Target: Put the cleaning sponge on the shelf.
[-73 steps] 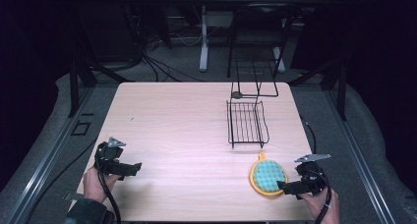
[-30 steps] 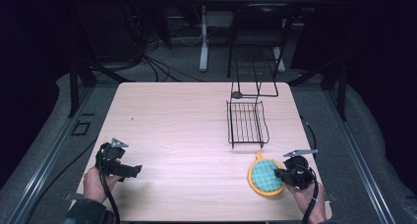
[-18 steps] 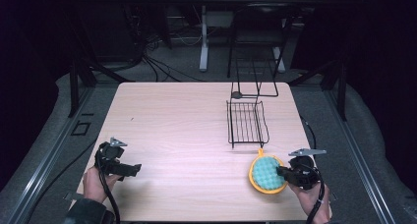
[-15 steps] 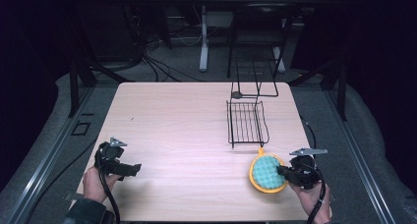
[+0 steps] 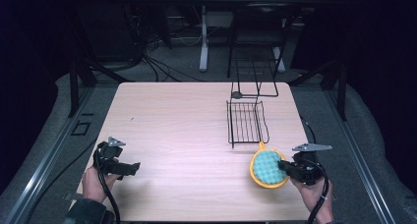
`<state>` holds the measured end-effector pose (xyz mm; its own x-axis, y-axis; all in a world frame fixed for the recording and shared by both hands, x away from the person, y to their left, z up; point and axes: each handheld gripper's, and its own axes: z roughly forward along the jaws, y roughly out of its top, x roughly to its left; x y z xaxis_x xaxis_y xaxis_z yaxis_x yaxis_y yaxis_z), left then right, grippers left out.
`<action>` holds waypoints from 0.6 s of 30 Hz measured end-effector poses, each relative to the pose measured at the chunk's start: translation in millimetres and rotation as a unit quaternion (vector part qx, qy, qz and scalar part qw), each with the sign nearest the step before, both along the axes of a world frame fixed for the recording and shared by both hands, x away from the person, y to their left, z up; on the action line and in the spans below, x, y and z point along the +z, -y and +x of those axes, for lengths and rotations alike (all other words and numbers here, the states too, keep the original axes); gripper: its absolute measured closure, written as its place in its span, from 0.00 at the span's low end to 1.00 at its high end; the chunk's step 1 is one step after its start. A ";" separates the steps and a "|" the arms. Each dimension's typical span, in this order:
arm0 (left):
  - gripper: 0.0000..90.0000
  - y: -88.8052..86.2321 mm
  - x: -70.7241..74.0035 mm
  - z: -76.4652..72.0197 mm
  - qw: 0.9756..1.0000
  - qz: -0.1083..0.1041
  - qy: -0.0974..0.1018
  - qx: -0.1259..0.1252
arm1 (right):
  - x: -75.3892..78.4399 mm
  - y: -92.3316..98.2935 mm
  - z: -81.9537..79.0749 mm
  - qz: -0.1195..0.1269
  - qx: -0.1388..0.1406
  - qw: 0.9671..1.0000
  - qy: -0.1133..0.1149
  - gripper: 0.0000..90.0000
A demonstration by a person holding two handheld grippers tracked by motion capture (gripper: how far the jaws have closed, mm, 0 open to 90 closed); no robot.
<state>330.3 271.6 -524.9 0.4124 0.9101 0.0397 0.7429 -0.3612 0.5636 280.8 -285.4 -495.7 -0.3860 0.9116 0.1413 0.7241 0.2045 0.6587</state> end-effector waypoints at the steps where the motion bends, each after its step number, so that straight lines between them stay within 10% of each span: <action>1: 0.00 -0.1 -0.1 0.2 1.000 0.000 -0.001 0.000 | 1.6 -0.1 0.2 0.001 0.001 1.000 0.001 0.98; 18: 0.00 -0.7 0.1 0.4 1.000 -0.004 0.002 -0.002 | 21.7 -3.2 11.5 0.013 0.004 1.000 0.027 0.98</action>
